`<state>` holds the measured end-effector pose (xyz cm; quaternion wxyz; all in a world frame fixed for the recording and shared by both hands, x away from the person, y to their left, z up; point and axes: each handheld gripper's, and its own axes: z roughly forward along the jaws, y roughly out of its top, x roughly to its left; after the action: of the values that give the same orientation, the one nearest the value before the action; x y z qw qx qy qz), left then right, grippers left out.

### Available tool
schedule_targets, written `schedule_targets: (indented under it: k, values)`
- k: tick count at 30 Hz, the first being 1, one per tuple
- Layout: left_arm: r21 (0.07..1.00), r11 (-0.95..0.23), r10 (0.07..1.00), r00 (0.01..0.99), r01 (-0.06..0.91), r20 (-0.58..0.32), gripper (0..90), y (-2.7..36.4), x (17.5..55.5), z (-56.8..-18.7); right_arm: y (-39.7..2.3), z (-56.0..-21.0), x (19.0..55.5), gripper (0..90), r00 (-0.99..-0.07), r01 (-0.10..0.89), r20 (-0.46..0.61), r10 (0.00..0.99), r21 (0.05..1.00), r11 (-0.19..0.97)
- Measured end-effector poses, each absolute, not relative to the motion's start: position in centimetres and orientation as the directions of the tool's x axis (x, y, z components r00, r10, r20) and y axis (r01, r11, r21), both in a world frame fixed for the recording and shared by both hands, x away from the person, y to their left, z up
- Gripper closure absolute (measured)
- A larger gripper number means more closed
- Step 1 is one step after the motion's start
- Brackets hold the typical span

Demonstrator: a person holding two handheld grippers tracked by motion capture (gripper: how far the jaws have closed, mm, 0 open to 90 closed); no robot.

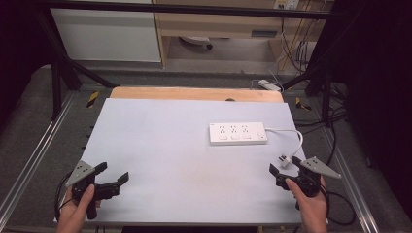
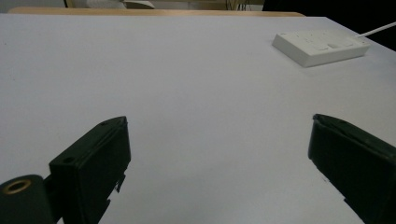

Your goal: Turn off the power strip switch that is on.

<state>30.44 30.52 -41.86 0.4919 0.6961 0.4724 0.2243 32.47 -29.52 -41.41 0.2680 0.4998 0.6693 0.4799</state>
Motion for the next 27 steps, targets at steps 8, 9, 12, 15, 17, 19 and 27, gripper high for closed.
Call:
schedule_targets:
  k: [8,9,12,15,17,19,27]
  values:
    - [0.897,-0.071,0.88,0.452,0.435,-0.149,5.7,30.5,30.4,-41.8,-28.8,-41.0,33.6,5.1,-0.373,0.433,0.084,0.924,0.897,0.093]
    - [0.897,-0.074,0.88,0.452,0.435,-0.146,5.7,30.5,30.4,-41.8,-28.7,-40.7,33.7,5.6,-0.377,0.429,0.075,0.923,0.897,0.103]
    - [0.898,-0.084,0.88,0.454,0.431,-0.136,5.7,30.4,30.4,-41.8,-28.4,-39.7,34.0,5.8,-0.384,0.414,0.064,0.921,0.904,0.109]
    - [0.899,-0.084,0.881,0.453,0.43,-0.134,5.7,30.3,30.4,-41.8,-28.3,-38.9,34.5,5.8,-0.392,0.415,0.069,0.917,0.903,0.11]
    - [0.899,-0.083,0.881,0.453,0.429,-0.135,5.7,30.4,30.4,-41.8,-28.1,-38.5,34.8,5.8,-0.399,0.415,0.07,0.914,0.903,0.112]
    - [0.9,-0.084,0.88,0.455,0.428,-0.135,5.7,30.4,30.4,-41.8,-28.0,-38.1,35.0,5.8,-0.404,0.416,0.069,0.912,0.902,0.116]
    - [0.898,-0.095,0.878,0.461,0.429,-0.128,5.7,30.3,30.4,-41.9,-27.5,-37.0,35.8,6.0,-0.415,0.415,0.064,0.908,0.901,0.126]
